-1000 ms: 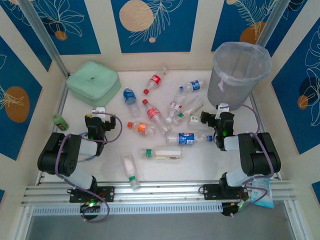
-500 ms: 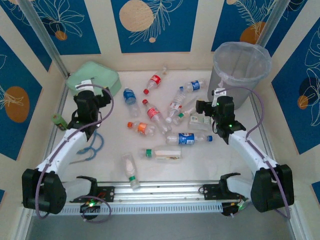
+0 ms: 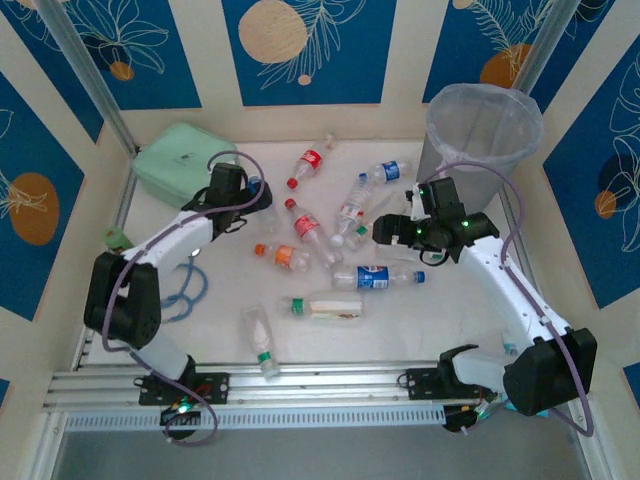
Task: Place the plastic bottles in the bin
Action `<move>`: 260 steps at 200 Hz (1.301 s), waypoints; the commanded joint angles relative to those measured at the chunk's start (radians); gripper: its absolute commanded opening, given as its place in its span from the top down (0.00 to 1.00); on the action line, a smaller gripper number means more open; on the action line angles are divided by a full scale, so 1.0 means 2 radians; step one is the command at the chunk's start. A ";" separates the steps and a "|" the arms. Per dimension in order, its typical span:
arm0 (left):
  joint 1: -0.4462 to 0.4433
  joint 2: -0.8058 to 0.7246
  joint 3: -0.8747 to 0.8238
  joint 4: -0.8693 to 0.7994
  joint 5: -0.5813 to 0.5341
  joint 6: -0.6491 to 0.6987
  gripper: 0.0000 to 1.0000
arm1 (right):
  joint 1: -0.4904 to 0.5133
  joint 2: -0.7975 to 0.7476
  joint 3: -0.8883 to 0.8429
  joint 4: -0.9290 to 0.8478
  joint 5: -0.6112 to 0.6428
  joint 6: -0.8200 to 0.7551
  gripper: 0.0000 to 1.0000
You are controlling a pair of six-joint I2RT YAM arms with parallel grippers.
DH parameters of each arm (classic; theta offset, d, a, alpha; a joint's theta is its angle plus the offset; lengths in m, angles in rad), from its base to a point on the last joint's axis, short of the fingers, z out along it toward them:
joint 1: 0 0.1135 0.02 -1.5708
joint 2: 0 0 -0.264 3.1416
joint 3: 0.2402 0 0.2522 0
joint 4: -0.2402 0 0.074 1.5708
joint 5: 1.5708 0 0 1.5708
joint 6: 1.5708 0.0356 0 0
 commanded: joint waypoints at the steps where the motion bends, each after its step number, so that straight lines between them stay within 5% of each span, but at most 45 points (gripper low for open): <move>1: -0.005 0.027 0.026 -0.019 0.034 -0.029 0.00 | 0.002 -0.005 0.016 -0.052 -0.071 0.021 0.01; 48: -0.006 0.094 0.038 -0.015 0.051 -0.040 0.15 | 0.016 -0.020 0.061 -0.091 -0.105 0.016 0.01; 103: -0.010 0.137 0.059 -0.021 0.069 -0.062 0.19 | 0.018 -0.036 0.075 -0.126 -0.122 0.032 0.01; 155: -0.009 0.157 0.099 -0.050 0.066 -0.022 0.39 | 0.027 0.019 0.143 -0.148 -0.126 0.070 0.01; 181: -0.009 0.143 0.114 -0.062 0.070 0.003 0.46 | 0.028 0.064 0.169 -0.102 -0.132 0.099 0.00; 216: -0.012 0.087 0.102 -0.075 0.081 0.016 0.49 | 0.025 0.068 0.103 0.102 -0.181 0.220 0.01; 260: -0.058 -0.027 0.056 -0.104 0.091 0.065 0.52 | 0.019 0.150 0.216 0.008 -0.193 0.100 0.00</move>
